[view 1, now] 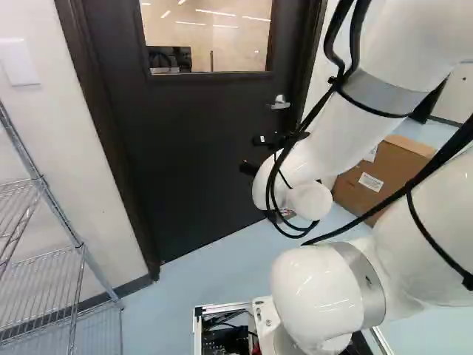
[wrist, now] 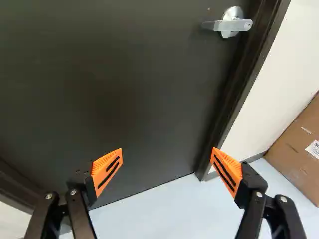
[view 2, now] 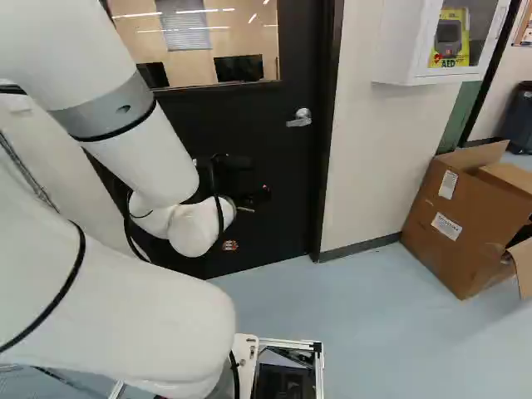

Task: Open the door and move inside

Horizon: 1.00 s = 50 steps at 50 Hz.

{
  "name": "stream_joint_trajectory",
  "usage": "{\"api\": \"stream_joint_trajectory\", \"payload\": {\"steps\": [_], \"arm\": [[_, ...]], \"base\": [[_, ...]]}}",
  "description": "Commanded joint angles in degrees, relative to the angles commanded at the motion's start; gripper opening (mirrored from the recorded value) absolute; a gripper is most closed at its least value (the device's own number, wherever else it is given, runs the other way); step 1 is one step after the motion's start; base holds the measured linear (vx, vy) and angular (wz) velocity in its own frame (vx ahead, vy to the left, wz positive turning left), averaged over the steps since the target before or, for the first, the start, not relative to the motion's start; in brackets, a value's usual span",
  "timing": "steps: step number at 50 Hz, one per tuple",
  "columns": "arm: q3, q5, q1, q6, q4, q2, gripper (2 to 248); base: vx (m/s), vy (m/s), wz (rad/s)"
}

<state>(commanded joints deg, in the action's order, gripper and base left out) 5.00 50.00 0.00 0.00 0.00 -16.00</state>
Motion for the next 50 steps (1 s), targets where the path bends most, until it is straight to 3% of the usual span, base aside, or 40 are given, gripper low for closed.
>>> {"api": "stream_joint_trajectory", "payload": {"steps": [50], "arm": [[0.0,0.0,0.0,0.0,0.0,0.0,247]], "base": [[0.102,-0.140,0.010]]}}
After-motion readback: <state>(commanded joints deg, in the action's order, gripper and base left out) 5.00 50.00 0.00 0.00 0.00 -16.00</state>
